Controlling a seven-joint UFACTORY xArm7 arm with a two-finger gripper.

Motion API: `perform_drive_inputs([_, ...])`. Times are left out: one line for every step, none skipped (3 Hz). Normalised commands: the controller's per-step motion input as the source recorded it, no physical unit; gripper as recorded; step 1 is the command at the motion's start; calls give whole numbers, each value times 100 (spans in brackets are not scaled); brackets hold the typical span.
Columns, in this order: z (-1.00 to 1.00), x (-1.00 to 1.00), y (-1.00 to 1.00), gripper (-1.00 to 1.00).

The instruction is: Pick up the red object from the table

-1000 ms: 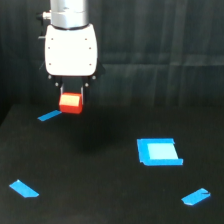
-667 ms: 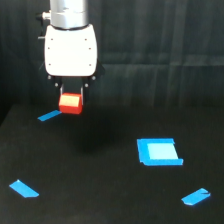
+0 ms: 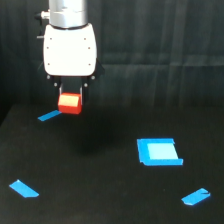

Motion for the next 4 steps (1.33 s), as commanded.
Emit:
perform_drive_inputs([3,-6,-5,-100])
perform_drive_inputs([11,5,-13,-94])
perform_drive_inputs([10,1,-11,-100])
perform_drive_inputs([9,4,-15,-98])
